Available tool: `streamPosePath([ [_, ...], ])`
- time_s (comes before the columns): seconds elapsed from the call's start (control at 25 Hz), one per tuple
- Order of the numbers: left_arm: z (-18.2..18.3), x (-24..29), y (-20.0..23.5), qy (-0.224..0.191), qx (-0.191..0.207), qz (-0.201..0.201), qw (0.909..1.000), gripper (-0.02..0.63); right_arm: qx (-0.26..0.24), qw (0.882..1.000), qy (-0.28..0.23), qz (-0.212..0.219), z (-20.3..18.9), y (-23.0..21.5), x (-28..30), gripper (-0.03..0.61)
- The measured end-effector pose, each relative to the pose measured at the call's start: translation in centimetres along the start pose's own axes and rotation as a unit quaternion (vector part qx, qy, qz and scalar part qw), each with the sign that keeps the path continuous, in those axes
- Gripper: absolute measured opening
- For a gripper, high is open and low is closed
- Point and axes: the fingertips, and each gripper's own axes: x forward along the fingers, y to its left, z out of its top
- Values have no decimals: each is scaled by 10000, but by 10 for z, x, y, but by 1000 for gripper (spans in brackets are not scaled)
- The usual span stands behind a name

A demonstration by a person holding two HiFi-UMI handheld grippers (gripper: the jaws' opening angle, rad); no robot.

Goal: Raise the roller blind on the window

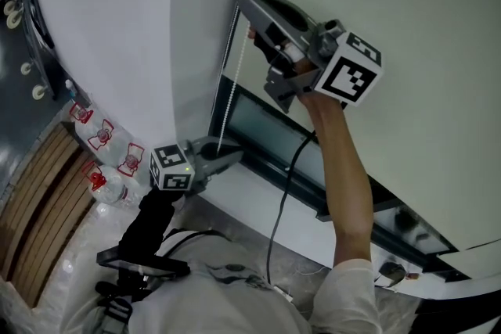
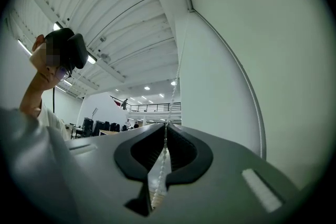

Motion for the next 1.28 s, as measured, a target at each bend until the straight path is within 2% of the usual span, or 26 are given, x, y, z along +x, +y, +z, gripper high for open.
streamPosePath([
  [0.12, -9, -5, -1, 8, 43, -2, 10000, -2, 89, 10000, 42, -7, -28, 11, -8, 15],
  [0.4, -1, -7, 2, -57, 81, 24, 9999, -2, 220, 9996, 149, -72, -70, 23, -21, 15],
  [0.64, 3, -6, 3, -57, 132, 31, 9999, -2, 540, 9979, 340, -105, -118, 31, -33, 14],
  [1.04, 4, -7, 6, -34, 147, 74, 9999, -2, 1024, 9892, 1023, -229, -212, 40, -57, 14],
  [1.16, 0, -7, 6, 34, 155, 77, 9998, -2, 1117, 9879, 1041, -276, -224, 42, -63, 14],
  [1.28, 1, -7, 5, -25, 118, 66, 9999, -2, 886, 9908, 969, -342, -218, 38, -65, 17],
])
